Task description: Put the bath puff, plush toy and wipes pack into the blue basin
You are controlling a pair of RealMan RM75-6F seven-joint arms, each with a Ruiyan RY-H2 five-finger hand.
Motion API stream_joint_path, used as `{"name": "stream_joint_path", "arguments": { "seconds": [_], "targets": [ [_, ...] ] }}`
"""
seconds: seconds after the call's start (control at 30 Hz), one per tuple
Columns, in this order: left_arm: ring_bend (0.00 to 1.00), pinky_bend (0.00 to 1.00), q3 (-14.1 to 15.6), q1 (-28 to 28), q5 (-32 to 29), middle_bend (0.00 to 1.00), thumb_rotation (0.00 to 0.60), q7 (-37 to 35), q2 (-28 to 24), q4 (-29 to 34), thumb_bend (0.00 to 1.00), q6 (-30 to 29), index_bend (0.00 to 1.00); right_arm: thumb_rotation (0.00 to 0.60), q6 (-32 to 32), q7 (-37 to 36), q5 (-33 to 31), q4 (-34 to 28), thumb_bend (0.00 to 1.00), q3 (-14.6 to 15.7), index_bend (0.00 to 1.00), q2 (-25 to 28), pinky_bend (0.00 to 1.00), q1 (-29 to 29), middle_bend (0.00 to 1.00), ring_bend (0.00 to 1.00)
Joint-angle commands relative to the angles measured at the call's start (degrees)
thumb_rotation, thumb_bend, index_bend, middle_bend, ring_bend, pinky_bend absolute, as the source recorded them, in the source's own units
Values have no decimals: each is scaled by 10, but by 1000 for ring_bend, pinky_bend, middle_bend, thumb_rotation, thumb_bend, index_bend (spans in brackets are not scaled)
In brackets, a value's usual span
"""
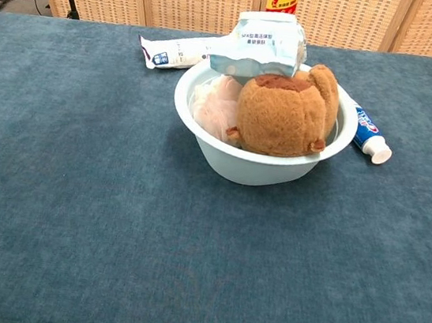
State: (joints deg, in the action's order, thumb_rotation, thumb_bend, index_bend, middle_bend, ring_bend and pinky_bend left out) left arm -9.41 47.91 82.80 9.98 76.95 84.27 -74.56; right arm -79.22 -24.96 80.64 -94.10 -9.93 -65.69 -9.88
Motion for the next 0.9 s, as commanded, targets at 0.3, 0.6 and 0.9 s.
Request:
{"name": "stream_joint_path", "arguments": {
  "seconds": [0.3, 0.6, 0.9],
  "targets": [
    [0, 56, 75, -166, -50, 0, 600, 53, -45, 105, 327, -91, 0, 600, 3, 84, -4, -15, 131, 9, 0, 2, 0, -2, 0, 0],
    [0, 40, 104, -237, -58, 0, 600, 90, -53, 129, 332, -125, 0, 600, 3, 143, -11, -28, 131, 11, 0, -1, 0, -5, 0, 0],
    [0, 40, 107, -299, -44, 0, 600, 44, -33, 103, 341, -160, 0, 600, 8, 176, -6, -40, 131, 18, 0, -11, 0, -9, 0, 0]
  ]
}}
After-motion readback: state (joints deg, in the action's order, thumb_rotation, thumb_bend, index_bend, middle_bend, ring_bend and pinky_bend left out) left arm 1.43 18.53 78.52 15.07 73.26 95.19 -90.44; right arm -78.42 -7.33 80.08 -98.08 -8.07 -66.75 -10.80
